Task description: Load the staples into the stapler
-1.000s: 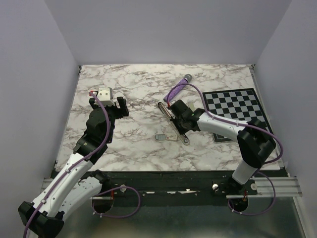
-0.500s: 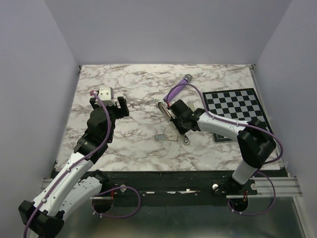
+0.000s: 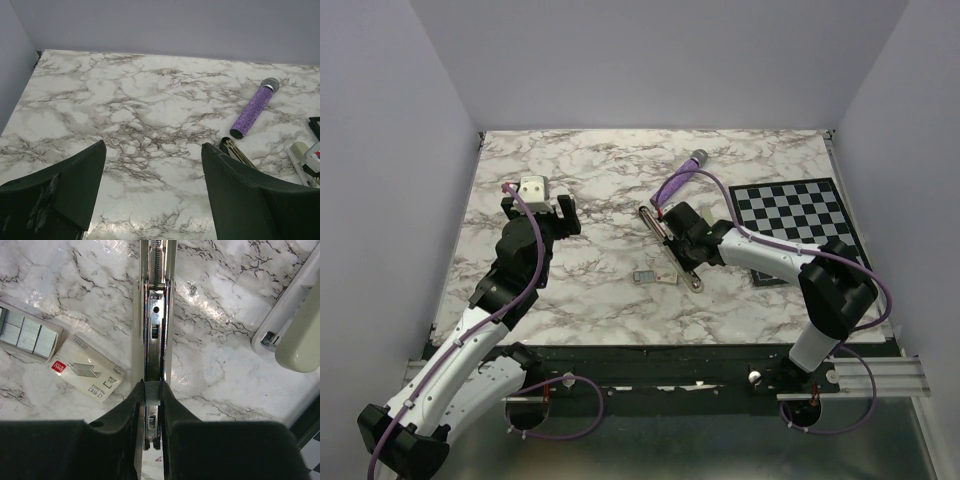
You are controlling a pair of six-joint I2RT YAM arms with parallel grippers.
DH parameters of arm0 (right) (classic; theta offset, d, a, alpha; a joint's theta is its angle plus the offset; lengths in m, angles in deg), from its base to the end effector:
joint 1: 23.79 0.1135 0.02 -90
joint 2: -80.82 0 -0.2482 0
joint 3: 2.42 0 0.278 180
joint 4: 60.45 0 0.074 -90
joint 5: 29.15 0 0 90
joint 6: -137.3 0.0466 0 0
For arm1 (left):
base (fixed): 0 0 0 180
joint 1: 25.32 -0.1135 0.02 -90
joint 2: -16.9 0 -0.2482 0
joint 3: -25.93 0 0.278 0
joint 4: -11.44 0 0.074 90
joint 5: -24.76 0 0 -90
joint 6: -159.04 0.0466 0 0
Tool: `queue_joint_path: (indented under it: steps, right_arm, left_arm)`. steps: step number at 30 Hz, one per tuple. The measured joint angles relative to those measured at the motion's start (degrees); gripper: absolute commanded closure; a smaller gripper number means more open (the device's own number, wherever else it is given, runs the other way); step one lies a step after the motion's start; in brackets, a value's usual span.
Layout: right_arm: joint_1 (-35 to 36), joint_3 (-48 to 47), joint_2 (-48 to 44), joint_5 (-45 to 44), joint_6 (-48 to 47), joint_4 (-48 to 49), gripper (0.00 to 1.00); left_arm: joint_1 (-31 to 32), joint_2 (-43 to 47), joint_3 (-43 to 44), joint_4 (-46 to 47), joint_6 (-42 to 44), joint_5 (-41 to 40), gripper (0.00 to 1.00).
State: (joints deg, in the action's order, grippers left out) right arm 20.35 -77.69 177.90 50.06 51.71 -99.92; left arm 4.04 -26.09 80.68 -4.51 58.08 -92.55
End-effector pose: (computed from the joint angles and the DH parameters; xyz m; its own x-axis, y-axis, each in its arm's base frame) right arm 0.2689 0.2488 0.1515 -0.6751 -0.5499 -0.4917 -0.5693 0.8123 -0.1267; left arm 0.2072 -0.0920 0.3310 -0.0695 -0.1547 -0.9855 0.0241 0.9874 -0.1567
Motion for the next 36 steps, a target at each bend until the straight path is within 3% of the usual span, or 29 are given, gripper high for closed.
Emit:
queue_joint_path:
  steps: [15,17,26,36]
  right_arm:
    - [0.0,0.5,-0.2,0.0,-0.9,0.7,0.72]
    - [0.0,0.6,-0.3,0.0,-1.0,0.8,0.67]
    - [0.0,1.3,-0.3,0.0,-1.2,0.8,0.66]
    - [-0.3,1.2,-3.6,0.2,-0.2,0.3,0.52]
  left_arm:
    - [0.0,0.0,0.0,0.0,0.0,0.0,0.15]
    - [0.0,0.0,0.0,0.0,0.0,0.0,0.15]
    - [0.0,0.0,0.0,0.0,0.0,0.0,0.15]
    - [0.0,0.0,0.0,0.0,0.0,0.1,0.15]
